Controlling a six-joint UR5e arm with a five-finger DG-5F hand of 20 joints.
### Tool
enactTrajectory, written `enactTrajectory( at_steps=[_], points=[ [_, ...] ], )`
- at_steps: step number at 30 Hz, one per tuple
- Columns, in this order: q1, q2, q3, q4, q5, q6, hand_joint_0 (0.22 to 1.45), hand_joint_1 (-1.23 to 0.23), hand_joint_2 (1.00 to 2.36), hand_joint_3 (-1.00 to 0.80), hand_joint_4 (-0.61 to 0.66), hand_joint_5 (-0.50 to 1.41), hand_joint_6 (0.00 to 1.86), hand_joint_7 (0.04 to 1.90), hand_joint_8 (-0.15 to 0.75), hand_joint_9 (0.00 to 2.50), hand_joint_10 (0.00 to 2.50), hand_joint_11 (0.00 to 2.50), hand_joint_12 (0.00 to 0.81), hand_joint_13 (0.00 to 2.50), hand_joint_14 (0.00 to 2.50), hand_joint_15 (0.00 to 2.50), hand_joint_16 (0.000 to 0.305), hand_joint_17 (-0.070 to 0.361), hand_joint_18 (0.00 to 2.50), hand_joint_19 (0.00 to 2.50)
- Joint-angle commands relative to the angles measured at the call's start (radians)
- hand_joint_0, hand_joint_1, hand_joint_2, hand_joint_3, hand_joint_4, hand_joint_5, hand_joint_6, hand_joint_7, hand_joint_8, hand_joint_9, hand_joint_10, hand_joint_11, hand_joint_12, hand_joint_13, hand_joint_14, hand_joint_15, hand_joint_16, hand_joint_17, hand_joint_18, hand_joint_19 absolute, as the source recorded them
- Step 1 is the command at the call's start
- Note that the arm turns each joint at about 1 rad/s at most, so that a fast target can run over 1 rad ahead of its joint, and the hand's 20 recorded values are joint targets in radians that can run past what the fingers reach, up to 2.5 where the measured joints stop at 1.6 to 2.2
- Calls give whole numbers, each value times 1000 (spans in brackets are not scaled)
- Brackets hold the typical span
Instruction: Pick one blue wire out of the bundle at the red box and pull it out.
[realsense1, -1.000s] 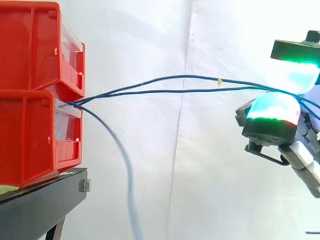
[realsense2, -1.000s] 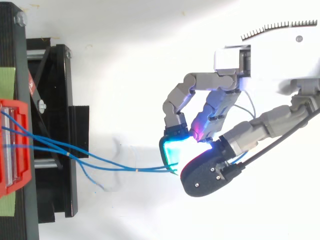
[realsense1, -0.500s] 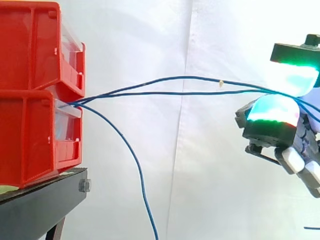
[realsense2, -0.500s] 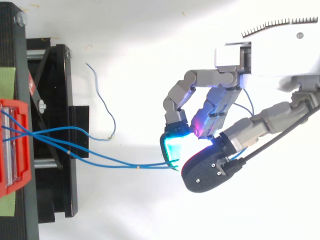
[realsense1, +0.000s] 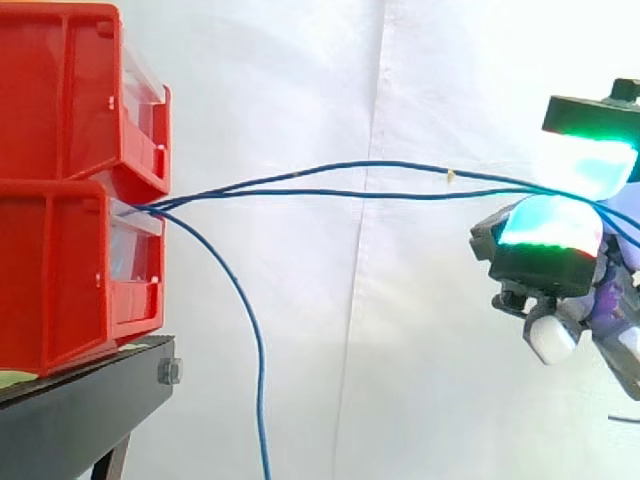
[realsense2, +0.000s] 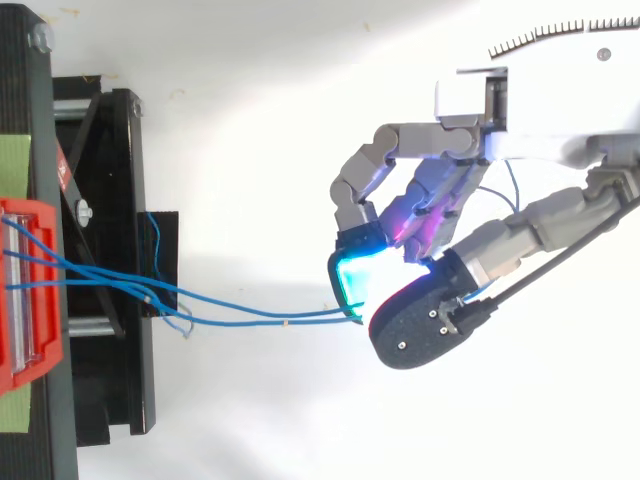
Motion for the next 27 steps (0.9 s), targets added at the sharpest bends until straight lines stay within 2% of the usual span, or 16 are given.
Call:
enactTrajectory(
  at_steps=[1,4,7,12,16,27],
  points=[
    [1,0,0,0,0,0,832,-763,1008,-409,-252,-220,959,1304,223,968,4,240,358,1261,16,518,45,102,932,468],
    [-1,0,0,0,0,0,845,-766,1000,-500,-210,-230,958,1252,301,1118,6,443,395,1547,20,714,44,100,1011,465],
    [-1,0,-1,-3,-1,0,851,-748,1000,-500,-163,-237,959,1229,342,1181,8,514,397,1647,24,791,43,96,1042,445],
    [-4,0,0,-9,-1,0,827,-741,1000,-500,-99,-246,964,1162,336,1186,10,521,407,1645,23,788,43,98,1073,414],
    [-4,0,0,-8,-3,0,784,-768,1000,-500,-53,-246,973,1011,308,1131,7,510,418,1554,24,738,44,100,1067,390],
    [-2,0,0,-6,-3,2,694,-739,1000,-500,-49,-224,967,869,306,1036,6,455,407,1413,20,660,45,102,1019,405]
  ],
)
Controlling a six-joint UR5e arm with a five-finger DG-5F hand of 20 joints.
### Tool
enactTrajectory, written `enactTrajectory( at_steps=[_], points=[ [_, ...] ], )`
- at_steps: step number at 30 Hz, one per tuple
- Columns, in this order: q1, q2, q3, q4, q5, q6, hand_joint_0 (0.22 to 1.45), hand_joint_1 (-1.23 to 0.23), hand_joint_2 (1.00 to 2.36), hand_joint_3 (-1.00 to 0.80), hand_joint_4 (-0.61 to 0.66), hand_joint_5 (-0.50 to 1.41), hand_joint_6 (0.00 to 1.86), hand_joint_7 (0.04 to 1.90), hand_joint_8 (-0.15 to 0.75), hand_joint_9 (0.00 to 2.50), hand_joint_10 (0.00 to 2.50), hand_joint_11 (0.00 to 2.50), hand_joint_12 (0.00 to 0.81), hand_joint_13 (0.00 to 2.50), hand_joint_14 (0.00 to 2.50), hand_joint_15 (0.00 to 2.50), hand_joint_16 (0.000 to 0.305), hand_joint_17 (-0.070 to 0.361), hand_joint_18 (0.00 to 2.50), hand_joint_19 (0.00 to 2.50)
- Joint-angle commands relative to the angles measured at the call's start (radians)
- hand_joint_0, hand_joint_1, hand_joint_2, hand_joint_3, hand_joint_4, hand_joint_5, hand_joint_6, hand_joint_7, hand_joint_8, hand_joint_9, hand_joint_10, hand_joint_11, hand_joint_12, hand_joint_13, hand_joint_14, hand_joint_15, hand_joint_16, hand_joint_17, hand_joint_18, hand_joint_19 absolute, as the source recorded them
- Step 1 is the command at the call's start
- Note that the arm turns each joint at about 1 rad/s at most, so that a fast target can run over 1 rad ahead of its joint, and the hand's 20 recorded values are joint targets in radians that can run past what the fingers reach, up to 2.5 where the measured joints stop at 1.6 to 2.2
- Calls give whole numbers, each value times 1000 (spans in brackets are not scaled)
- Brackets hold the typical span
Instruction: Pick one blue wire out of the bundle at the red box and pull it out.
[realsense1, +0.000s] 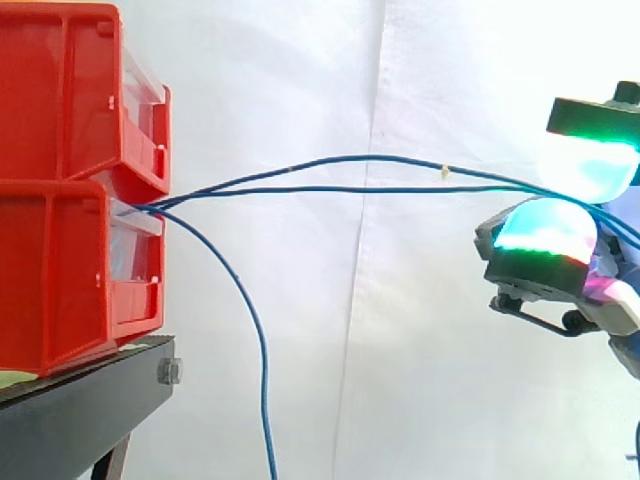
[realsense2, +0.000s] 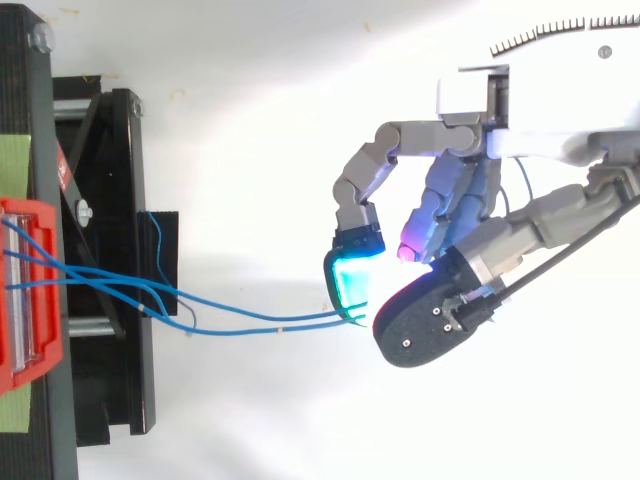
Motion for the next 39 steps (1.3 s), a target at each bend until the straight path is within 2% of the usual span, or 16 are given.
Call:
enactTrajectory(
  at_steps=[1,7,18,21,25,27,28,29,31,33,35,37,39],
  points=[
    [0,0,0,-3,0,1,695,-752,1000,-500,-41,-222,965,868,304,1026,6,454,409,1406,21,665,45,102,1019,405],
    [0,0,0,0,-1,1,775,-865,1000,-500,13,-225,973,848,303,976,6,452,397,1370,20,648,45,100,1022,371],
    [-1,0,0,-3,0,1,811,-863,1000,-500,28,-230,977,821,300,935,7,458,393,1340,19,648,44,99,1006,377],
    [-1,0,0,-3,0,1,760,-902,1000,-500,60,-236,974,813,302,901,7,453,394,1331,19,646,45,100,1023,371],
    [-1,0,0,-3,-1,1,612,-932,1000,-500,127,-247,973,819,326,855,5,474,403,1301,20,646,48,107,1006,398],
    [-1,0,0,-3,-1,1,581,-931,1000,-500,153,-250,974,812,333,845,5,492,408,1298,20,652,49,110,1007,397],
    [-1,0,0,-3,-1,1,531,-904,1000,-500,175,-252,974,803,351,840,4,496,420,1290,18,654,53,119,1011,406],
    [-1,0,0,-3,-1,1,531,-902,1000,-500,177,-252,974,797,351,839,4,495,422,1290,20,650,52,118,1010,414],
    [-1,0,0,-3,0,-1,490,-770,1000,-500,187,-246,970,779,368,860,4,489,442,1294,19,660,57,127,1022,428],
    [-1,0,0,-3,0,-1,497,-612,1000,-500,172,-233,958,789,375,908,5,479,442,1302,18,654,57,128,1007,456],
    [-1,0,0,-3,0,-1,517,-531,1000,-500,158,-226,949,813,376,941,7,474,442,1303,19,662,55,124,992,486],
    [-1,0,0,-3,0,-1,571,-499,1000,-500,130,-218,941,855,366,974,6,480,433,1299,18,676,53,119,970,509],
    [-1,0,0,-3,0,-1,596,-531,1002,-467,123,-216,944,878,365,985,7,490,431,1299,19,671,52,117,976,502]
  ],
)
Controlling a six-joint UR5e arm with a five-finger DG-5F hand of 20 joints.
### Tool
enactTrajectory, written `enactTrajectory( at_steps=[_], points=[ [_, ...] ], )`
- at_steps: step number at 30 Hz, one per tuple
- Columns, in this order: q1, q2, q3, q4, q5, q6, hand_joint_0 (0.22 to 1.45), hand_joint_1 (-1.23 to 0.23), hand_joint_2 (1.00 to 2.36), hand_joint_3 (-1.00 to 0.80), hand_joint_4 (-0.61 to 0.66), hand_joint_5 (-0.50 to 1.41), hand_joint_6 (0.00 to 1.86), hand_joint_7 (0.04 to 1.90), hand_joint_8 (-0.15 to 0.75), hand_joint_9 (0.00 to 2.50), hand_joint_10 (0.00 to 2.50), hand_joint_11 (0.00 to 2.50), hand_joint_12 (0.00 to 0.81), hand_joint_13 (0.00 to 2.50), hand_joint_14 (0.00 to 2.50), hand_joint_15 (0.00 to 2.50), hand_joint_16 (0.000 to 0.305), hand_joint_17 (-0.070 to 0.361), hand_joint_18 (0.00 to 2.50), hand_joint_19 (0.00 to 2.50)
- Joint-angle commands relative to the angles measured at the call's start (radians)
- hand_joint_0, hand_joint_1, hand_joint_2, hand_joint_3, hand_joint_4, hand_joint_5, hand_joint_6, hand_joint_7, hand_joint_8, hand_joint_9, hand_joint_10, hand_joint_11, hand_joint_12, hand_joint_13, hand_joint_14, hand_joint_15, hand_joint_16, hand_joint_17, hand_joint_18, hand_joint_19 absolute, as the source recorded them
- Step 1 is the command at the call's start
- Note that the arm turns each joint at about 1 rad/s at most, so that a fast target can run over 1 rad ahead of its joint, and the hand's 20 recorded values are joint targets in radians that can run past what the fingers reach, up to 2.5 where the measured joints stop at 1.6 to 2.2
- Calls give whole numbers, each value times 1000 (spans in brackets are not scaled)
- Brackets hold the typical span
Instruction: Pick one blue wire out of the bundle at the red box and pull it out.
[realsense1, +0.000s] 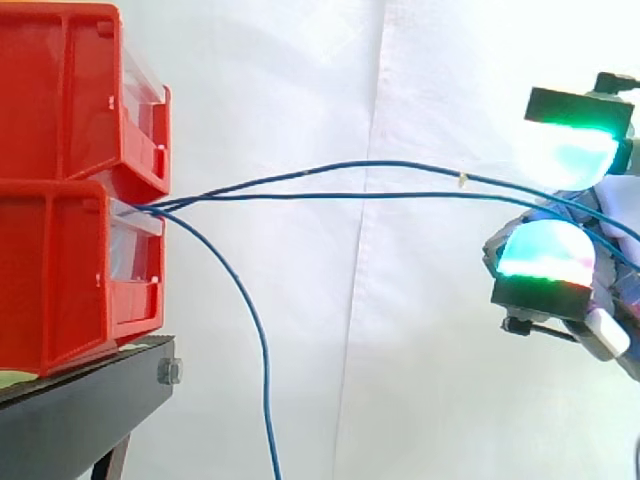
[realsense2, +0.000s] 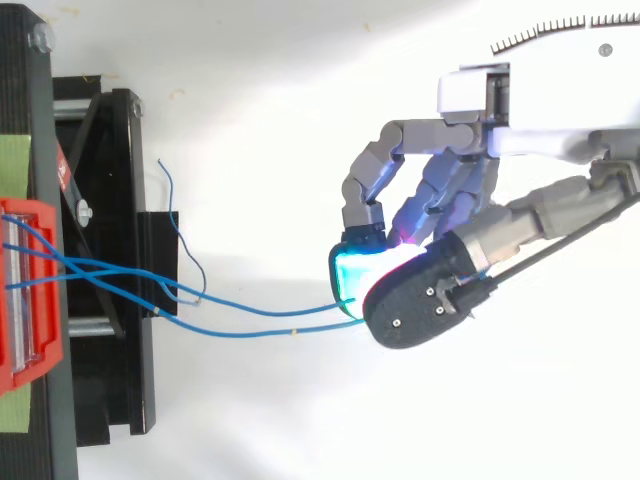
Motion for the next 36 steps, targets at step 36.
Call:
enactTrajectory(
  at_steps=[36],
  points=[
    [-3,0,18,-17,0,-5,553,-590,1003,-452,118,-173,940,906,367,1035,7,503,431,1281,20,677,52,117,973,506]
  ],
)
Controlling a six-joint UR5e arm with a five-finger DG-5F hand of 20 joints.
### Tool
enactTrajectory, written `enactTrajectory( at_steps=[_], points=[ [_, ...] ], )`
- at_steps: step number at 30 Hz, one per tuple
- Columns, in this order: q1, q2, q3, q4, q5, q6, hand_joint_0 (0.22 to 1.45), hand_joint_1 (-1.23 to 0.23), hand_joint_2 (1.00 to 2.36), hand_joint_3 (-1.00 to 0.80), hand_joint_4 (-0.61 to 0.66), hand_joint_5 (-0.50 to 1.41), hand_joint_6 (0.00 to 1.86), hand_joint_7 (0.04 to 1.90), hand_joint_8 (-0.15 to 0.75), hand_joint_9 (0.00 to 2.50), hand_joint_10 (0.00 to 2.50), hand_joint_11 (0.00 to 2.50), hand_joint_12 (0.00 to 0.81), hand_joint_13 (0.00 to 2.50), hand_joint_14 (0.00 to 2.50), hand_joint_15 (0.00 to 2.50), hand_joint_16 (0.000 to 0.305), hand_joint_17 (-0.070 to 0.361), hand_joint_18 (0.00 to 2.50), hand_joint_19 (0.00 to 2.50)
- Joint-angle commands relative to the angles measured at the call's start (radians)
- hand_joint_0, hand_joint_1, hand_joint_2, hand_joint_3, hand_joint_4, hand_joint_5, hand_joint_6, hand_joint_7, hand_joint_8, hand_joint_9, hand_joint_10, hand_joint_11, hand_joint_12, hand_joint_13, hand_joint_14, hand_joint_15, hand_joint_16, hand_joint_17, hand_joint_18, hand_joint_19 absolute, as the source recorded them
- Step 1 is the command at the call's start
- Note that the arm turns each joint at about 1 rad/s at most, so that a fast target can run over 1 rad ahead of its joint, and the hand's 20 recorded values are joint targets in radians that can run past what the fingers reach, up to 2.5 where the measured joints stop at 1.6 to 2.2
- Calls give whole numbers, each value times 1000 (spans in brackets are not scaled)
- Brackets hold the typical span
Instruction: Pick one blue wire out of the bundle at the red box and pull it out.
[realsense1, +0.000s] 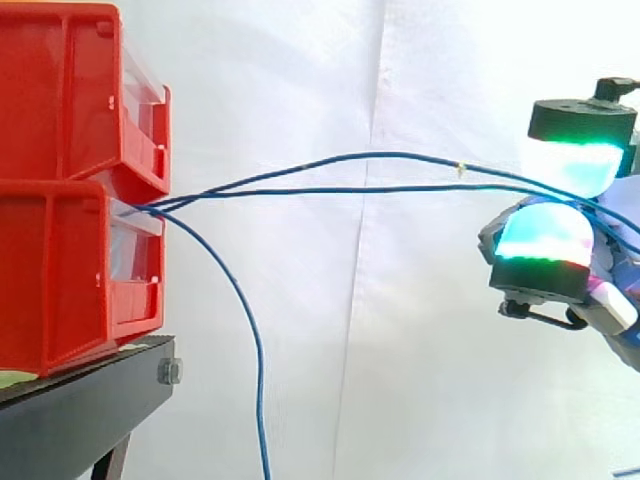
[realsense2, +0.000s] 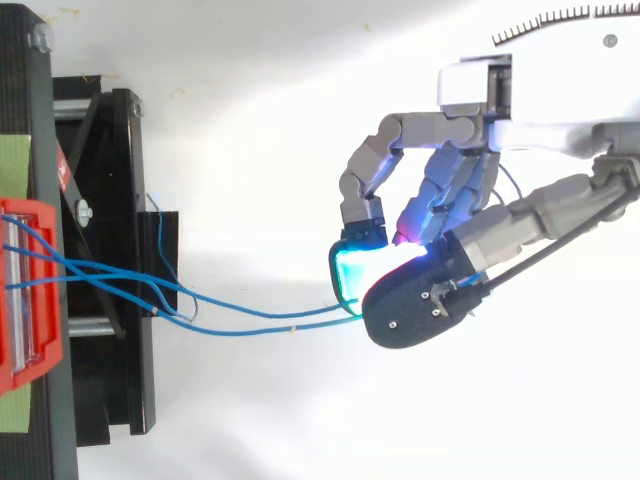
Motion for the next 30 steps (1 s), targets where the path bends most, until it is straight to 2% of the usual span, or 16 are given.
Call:
enactTrajectory(
  at_steps=[1,10,19,22,30],
  points=[
    [0,0,1,-3,0,-1,544,-582,1002,-463,116,-173,938,904,369,1035,9,506,435,1281,20,681,53,118,975,506],
    [-2,0,2,-3,0,-1,535,-589,1002,-469,124,-173,931,926,375,1033,9,503,437,1280,20,674,53,120,979,498],
    [-2,0,2,-3,0,-8,624,-729,1015,-251,76,-163,952,974,371,1040,7,501,431,1282,18,667,51,115,990,479],
    [-2,0,1,-3,0,-8,626,-737,1015,-201,64,-155,956,985,376,1051,7,507,436,1287,20,660,52,117,1005,469],
    [3,-2,1,5,6,-22,631,-749,1014,-167,59,-142,948,1032,379,1090,6,507,445,1292,17,647,54,121,1017,464]
  ],
)
